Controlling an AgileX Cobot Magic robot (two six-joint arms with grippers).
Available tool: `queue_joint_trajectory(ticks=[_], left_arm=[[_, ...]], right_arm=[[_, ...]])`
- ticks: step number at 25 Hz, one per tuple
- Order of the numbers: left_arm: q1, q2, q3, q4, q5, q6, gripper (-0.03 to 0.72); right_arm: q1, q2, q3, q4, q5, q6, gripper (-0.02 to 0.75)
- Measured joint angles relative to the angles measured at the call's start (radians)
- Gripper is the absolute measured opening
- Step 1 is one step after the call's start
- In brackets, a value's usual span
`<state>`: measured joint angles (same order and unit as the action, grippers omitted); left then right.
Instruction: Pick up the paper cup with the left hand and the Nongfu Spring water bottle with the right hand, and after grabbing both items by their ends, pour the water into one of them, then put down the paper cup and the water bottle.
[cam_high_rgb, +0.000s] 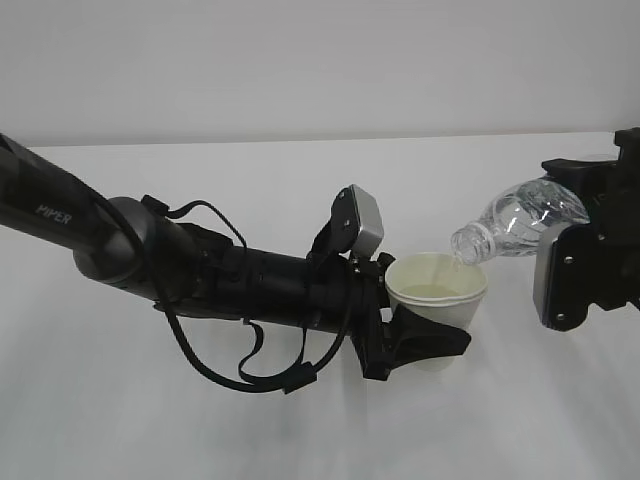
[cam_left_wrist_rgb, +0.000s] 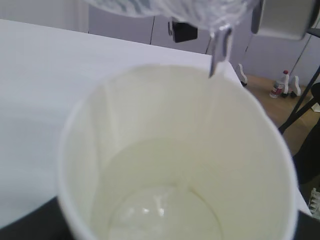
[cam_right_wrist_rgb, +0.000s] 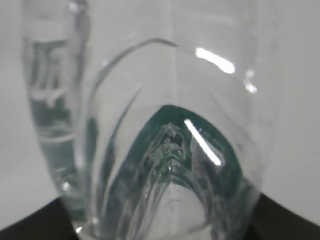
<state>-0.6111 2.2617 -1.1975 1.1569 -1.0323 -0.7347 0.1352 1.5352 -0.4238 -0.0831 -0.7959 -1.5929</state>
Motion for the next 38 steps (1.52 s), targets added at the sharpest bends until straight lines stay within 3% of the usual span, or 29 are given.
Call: queue_joint_trajectory(ticks=[38], left_arm=[[0.000, 0.000, 0.000, 0.000, 0.000, 0.000, 0.461]], right_arm=[[0.000, 0.000, 0.000, 0.000, -0.001, -0.006, 0.405]])
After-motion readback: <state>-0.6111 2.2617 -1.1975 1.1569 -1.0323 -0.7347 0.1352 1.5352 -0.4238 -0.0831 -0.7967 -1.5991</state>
